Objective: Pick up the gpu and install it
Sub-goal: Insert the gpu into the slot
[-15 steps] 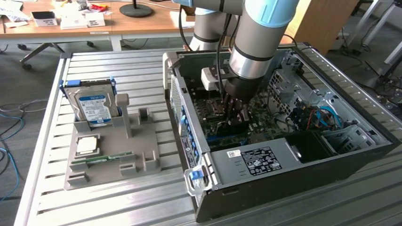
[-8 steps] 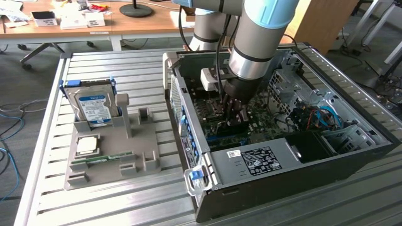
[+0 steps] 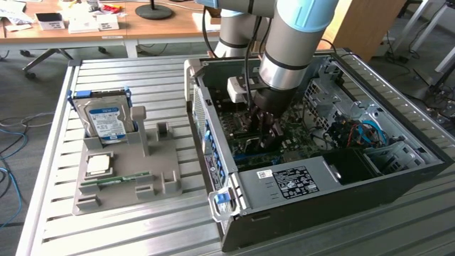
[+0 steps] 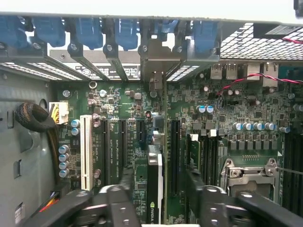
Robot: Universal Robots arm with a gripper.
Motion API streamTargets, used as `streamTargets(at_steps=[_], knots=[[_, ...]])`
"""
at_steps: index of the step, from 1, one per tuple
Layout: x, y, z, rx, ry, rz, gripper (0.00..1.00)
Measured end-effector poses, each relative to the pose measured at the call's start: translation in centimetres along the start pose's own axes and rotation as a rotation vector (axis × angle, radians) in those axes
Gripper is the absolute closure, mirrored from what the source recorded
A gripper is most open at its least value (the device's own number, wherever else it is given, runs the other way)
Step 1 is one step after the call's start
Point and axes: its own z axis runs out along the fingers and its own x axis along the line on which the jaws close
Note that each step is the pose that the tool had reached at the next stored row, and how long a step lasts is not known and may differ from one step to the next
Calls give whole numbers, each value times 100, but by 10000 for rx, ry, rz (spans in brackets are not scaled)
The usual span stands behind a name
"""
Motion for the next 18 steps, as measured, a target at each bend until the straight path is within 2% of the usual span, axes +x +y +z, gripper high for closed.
streamTargets(at_steps=[1,2,3,4,5,6,7,11,18], knots=[[0,0,0,0,0,0,38],[0,0,0,0,-1,0,38],[0,0,0,0,0,0,32],[0,0,0,0,-1,0,32],[0,0,0,0,-1,-1,26],[0,0,0,0,0,0,26],[0,0,0,0,0,0,20],[0,0,-5,-1,3,-1,20],[-4,1,-81,0,0,0,20]])
